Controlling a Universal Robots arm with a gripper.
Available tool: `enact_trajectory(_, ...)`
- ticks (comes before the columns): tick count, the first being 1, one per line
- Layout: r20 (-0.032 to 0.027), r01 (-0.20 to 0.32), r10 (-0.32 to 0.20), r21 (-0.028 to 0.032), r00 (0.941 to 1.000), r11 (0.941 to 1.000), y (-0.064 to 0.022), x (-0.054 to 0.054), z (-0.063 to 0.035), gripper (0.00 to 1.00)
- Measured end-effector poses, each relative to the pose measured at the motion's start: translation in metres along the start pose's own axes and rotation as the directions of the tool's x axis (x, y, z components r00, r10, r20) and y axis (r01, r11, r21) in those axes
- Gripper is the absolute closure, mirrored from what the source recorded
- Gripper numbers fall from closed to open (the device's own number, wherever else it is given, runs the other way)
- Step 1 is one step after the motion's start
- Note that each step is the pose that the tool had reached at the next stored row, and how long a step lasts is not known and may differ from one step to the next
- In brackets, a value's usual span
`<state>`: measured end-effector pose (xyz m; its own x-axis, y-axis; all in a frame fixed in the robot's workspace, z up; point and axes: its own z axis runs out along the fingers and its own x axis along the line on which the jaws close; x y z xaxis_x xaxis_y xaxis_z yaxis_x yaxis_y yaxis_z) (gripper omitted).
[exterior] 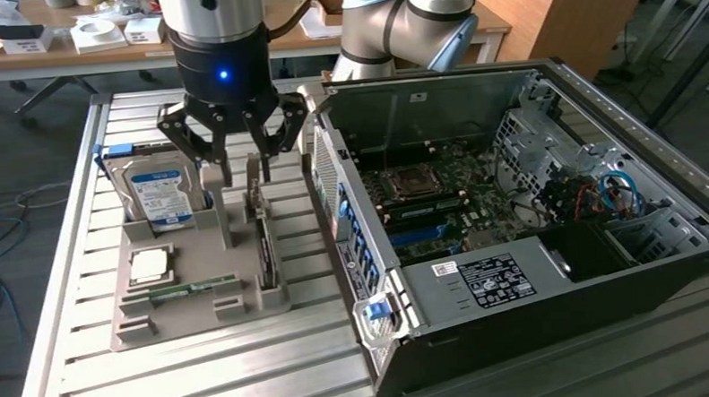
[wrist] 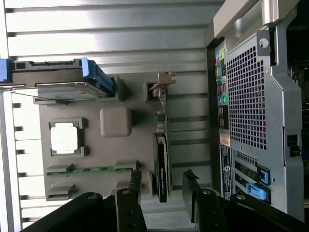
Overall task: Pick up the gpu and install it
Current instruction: 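Pick up the gpu and move the gpu toward the slot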
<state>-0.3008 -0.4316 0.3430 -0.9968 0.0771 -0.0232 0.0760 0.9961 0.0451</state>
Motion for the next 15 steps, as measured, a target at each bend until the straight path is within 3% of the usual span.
enact_trajectory(15, 0.0, 0.0, 0.0, 0.0, 1.0, 1.0, -0.0007, 0.0, 0.0145, 0.53)
